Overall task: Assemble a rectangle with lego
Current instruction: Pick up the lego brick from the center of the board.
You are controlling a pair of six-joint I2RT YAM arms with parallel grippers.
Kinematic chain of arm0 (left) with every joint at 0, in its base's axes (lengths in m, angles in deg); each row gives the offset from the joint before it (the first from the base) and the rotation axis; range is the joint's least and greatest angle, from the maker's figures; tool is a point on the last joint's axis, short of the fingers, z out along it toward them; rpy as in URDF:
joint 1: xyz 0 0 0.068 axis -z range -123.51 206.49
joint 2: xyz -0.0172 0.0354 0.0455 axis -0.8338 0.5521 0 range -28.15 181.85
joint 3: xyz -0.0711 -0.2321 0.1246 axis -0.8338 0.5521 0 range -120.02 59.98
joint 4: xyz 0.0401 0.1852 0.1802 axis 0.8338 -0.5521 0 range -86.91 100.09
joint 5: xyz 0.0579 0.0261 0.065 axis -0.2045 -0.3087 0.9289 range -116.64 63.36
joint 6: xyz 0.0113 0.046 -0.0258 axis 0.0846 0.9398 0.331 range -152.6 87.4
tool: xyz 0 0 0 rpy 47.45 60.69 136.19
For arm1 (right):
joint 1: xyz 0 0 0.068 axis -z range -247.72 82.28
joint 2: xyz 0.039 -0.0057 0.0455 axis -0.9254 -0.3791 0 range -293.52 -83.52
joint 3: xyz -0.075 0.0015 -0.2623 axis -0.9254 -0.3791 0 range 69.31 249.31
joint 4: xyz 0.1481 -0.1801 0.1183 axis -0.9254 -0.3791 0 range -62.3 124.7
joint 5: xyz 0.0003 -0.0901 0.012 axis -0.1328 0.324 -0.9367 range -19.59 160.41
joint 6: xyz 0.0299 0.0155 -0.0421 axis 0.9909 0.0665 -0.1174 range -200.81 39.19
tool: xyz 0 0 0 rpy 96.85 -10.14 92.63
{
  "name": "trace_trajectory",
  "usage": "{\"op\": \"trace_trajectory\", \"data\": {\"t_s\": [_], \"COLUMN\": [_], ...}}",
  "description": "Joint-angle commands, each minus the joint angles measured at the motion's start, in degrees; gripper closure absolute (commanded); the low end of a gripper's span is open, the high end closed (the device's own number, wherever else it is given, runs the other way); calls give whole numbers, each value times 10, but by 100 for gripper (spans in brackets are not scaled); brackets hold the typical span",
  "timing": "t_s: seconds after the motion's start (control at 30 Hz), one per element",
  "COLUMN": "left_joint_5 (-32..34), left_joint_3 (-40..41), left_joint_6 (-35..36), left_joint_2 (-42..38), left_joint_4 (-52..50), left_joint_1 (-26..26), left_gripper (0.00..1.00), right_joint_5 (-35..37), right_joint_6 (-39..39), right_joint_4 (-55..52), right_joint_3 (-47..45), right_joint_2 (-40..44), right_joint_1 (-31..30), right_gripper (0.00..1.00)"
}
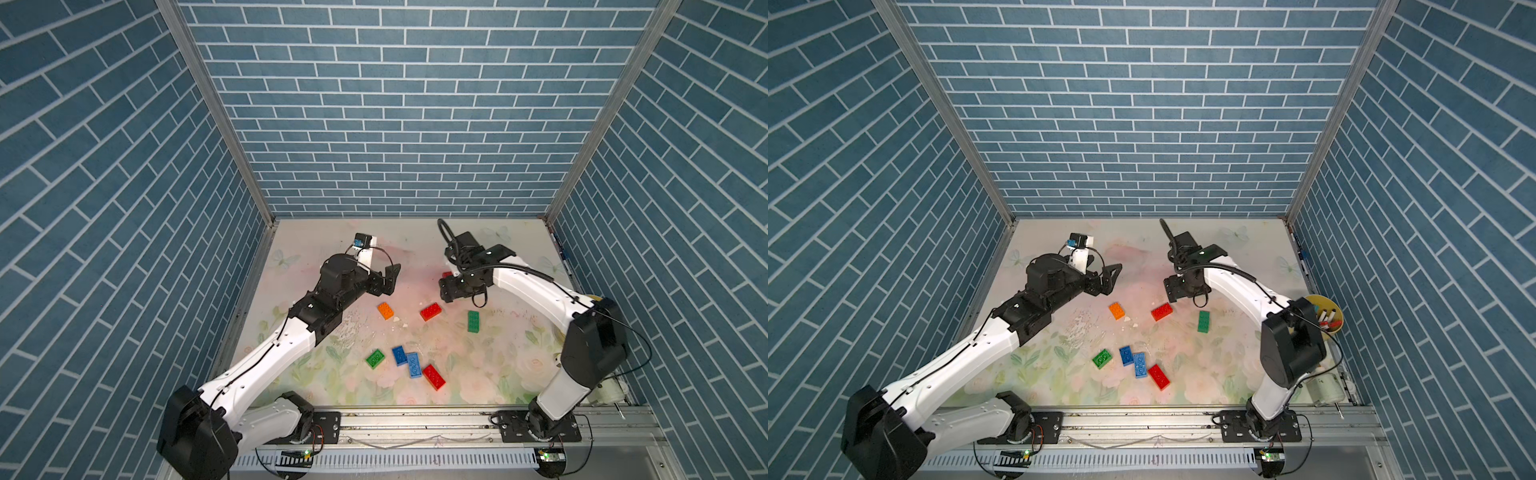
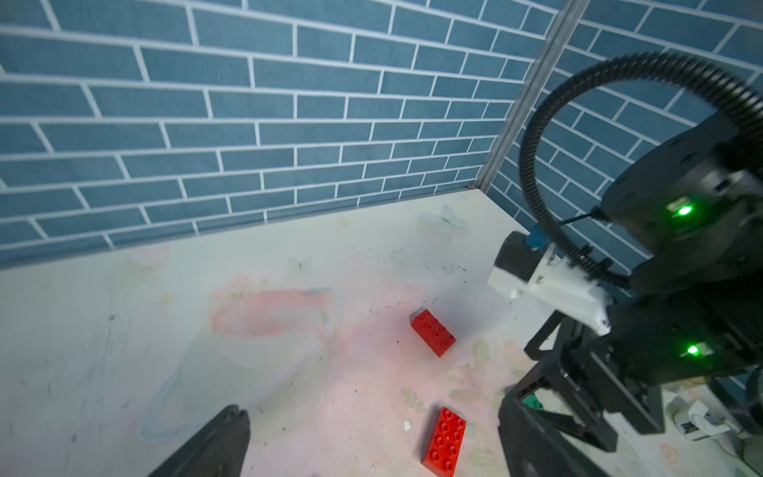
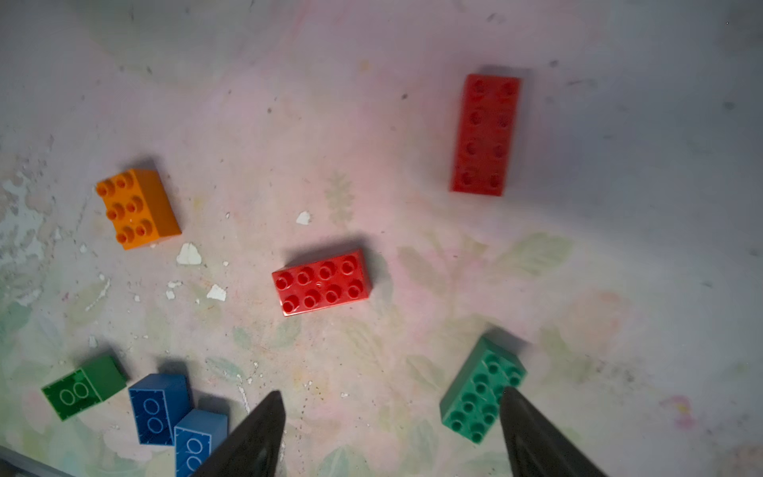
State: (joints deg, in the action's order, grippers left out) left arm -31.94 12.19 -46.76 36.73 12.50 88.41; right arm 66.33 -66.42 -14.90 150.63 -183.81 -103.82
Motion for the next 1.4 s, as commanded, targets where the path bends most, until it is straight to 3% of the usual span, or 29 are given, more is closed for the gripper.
{"op": "trace_trajectory", "data": {"t_s": [0.0,0.33,0.5,0.8,1.23,1.37], "left_joint_5": [-30,-64,-75,-82,-83,-84], "left_joint_3": [24,21,21,21,21,21], "left_joint_6": [-44,-62,-71,-76,-77,-78], "left_joint_2": [6,25,36,42,44,43], "left_joint_4": [13,12,15,17,16,15], "left_joint_1": [-6,-37,-45,-52,-56,-55], "left_gripper": [0,0,0,0,0,0], "right_joint_5": [-32,-29,-26,-13,64,71], "right_joint_6": [-37,-48,-53,-60,-70,-60], "right_joint_4": [-40,-34,-30,-17,-26,-22], "right_joint_3": [36,84,103,107,115,114], "right_joint_2": [-44,-152,-180,-198,-209,-210], "right_joint_1": [-19,-47,-56,-60,-92,-93], "right_gripper": [17,16,20,27,31,41]}}
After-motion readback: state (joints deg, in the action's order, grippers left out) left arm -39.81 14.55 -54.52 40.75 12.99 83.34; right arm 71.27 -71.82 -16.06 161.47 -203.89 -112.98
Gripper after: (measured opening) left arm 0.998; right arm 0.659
